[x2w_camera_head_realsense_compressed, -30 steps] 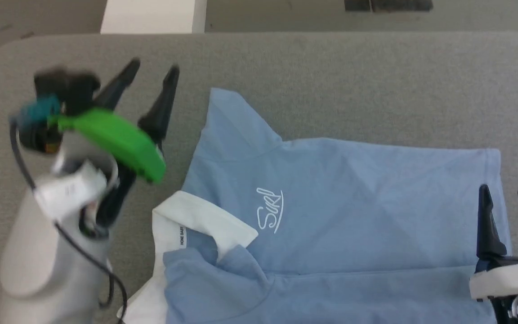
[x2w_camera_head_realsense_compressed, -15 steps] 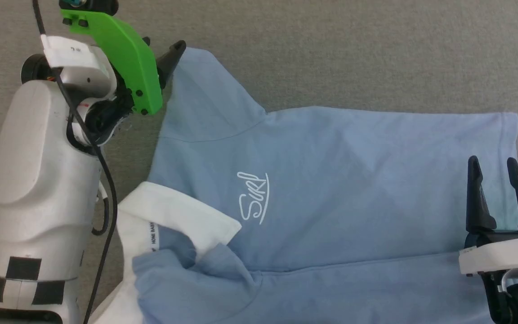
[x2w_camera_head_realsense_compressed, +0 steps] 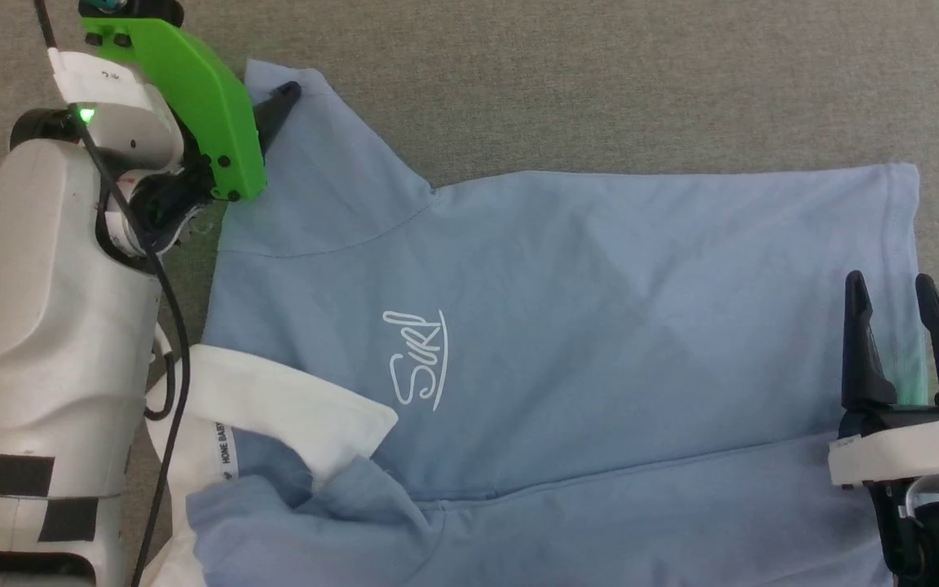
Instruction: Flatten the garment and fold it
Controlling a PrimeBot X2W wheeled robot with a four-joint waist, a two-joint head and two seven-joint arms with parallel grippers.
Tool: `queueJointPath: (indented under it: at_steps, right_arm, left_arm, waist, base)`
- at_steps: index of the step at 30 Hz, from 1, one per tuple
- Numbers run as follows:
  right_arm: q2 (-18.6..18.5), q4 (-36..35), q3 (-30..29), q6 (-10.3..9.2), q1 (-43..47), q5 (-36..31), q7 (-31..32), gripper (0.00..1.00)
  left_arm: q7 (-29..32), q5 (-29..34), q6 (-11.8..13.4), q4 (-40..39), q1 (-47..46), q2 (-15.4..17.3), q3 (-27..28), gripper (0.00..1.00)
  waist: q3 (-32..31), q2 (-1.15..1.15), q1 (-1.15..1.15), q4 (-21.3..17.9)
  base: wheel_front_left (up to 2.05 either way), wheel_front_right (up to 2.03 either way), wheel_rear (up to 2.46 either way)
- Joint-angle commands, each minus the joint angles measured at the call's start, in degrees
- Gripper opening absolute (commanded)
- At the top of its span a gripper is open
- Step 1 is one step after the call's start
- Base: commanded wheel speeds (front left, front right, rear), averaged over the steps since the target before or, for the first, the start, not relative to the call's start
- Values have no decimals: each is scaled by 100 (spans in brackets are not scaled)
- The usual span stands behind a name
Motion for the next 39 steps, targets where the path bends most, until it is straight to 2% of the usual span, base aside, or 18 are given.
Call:
queueJointPath:
  at_steps: [1,6,10,13,16,22,26,29,32,35,39]
  right_arm:
    - [2,9,-27,-8,-119,4,-37,100]
    - [2,27,-115,-8,-106,-65,-28,100]
    - [2,-29,-119,-8,-89,-117,58,100]
    - [-3,-189,-119,-8,-174,-254,267,100]
    - [-192,-402,-100,-8,-421,-245,605,100]
    - [-849,-546,-336,-8,-1307,144,1874,100]
    - [-1214,-209,-700,-8,-1774,252,3294,100]
    - [-1594,37,-654,-8,-1958,346,4271,100]
    - [-1663,239,-651,-8,-2052,476,4870,100]
    - [-1576,368,-642,-8,-2112,574,5266,100]
    - [-1497,444,-579,-8,-2113,557,5493,100]
  left_arm:
    - [71,-71,-30,119,65,-16,-47,0]
    - [-136,-163,-105,82,123,-28,9,0]
    - [-565,-177,-244,-98,249,-22,14,0]
    - [-919,-264,-350,-303,452,-40,4,0]
    - [-1179,-409,-404,-568,679,-33,53,0]
    - [-1257,-584,-436,-1189,1019,118,124,0]
    - [-1205,-590,-412,-1520,1068,171,119,0]
    - [-1189,-598,-386,-1669,1034,123,80,0]
    - [-1172,-615,-377,-1729,988,66,28,0]
    - [-1149,-610,-373,-1730,939,44,-20,0]
    - [-1146,-595,-366,-1708,882,47,-45,0]
  waist:
    - [-15,0,-1,4]
    - [-256,0,-1,100]
    - [-575,0,-1,220]
    - [-818,0,-1,311]
    - [-969,0,-1,363]
    - [-882,0,-1,475]
    - [-656,0,-1,594]
    - [-474,0,-1,692]
    - [-331,0,-1,771]
    - [-228,0,-1,831]
    - [-153,0,-1,875]
  base:
    - [0,0,0]
    - [0,0,0]
    - [0,0,0]
    - [0,0,0]
    - [0,0,0]
    - [0,0,0]
    - [0,0,0]
    - [0,0,0]
    - [0,0,0]
    - [0,0,0]
    - [0,0,0]
